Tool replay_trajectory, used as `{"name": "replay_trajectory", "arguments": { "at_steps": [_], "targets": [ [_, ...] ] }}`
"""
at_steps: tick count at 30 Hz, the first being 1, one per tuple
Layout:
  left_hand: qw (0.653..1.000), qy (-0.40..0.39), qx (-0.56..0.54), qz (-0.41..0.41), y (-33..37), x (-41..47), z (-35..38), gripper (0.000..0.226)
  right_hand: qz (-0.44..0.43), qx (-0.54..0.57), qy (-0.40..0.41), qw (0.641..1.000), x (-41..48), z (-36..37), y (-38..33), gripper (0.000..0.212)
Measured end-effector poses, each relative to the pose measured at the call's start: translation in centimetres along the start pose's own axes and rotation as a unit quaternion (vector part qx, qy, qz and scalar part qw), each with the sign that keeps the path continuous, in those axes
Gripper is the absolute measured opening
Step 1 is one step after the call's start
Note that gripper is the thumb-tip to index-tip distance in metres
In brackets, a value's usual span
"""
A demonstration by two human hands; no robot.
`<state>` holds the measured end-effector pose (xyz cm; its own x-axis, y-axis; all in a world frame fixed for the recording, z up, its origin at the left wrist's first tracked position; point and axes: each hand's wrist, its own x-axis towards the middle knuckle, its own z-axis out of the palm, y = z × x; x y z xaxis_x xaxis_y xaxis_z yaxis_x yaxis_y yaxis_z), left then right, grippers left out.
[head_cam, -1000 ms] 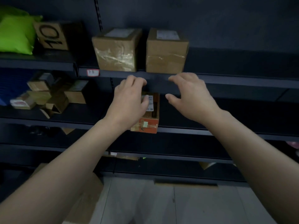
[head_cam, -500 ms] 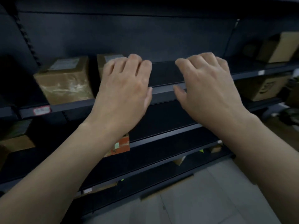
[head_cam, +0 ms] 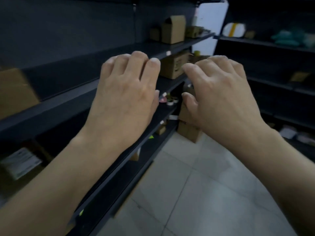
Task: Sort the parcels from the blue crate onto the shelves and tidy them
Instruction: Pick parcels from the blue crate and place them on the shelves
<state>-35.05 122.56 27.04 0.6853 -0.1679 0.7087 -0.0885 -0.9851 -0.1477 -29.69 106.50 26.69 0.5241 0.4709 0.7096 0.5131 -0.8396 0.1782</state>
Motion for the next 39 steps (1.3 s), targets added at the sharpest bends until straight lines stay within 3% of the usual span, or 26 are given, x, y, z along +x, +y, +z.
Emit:
{"name": "replay_trajectory", "arguments": {
  "at_steps": [10, 19, 28, 39],
  "targets": [
    [0.980, 0.051, -0.116, 0.151, 14.5, 7.9, 3.6, 0.044, 0.146, -0.129, -0.015, 0.981, -7.6, -5.3, 13.6, 0.042],
    [0.931, 0.100, -0.229, 0.266, 32.5, 13.6, 5.8, 0.040, 0.246, -0.225, -0.029, 0.942, -16.7, -10.9, 27.6, 0.028],
    [0.853, 0.104, -0.368, 0.356, 50.1, 16.6, 7.1, 0.038, 0.381, -0.296, -0.073, 0.873, -26.0, -16.6, 38.0, 0.031],
    [0.765, 0.078, -0.454, 0.450, 63.4, 22.0, 13.2, 0.041, 0.511, -0.372, -0.094, 0.769, -30.3, -16.6, 47.4, 0.033]
  ]
}}
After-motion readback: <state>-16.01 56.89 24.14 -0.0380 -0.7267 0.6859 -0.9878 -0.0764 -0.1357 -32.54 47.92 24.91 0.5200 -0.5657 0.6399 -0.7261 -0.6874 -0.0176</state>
